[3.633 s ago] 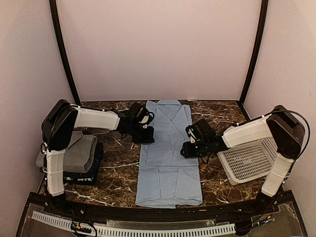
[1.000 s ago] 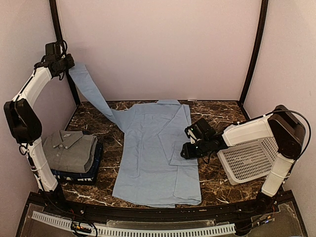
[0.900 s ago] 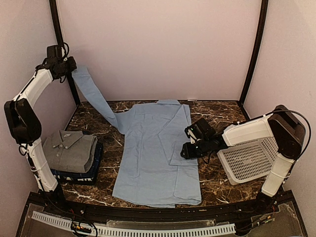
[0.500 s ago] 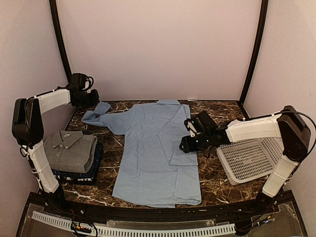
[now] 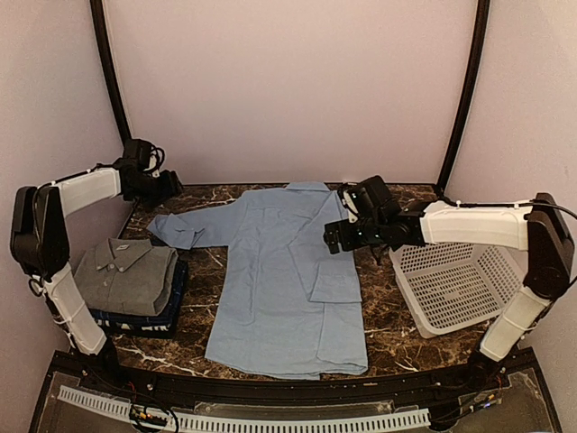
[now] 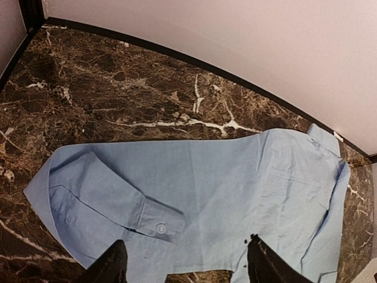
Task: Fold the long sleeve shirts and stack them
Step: Flatten out the crumpled shirt at the center of the board.
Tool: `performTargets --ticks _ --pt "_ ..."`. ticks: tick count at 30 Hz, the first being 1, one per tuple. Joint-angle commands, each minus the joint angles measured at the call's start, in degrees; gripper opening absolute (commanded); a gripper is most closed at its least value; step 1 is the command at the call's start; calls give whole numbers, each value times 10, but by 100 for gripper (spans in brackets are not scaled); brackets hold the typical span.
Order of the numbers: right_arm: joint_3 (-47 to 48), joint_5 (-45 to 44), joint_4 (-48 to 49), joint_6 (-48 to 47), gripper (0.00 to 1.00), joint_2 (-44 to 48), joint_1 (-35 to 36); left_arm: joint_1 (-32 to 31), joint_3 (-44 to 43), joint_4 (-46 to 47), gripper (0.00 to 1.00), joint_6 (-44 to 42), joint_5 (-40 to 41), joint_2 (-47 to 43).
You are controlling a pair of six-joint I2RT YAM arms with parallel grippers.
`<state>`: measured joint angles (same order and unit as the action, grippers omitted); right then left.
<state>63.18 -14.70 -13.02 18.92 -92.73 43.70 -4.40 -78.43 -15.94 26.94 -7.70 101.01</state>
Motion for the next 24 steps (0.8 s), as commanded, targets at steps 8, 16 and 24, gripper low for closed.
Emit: performTargets --ticks 8,16,24 --pt "41 77 -39 -43 85 -68 1 -137 58 15 74 40 -27 -107" --pt "51 88 -43 -33 81 -95 10 -229 136 144 73 121 -118 -49" --pt "71 97 -39 -15 75 -134 19 -244 152 256 71 187 -135 47"
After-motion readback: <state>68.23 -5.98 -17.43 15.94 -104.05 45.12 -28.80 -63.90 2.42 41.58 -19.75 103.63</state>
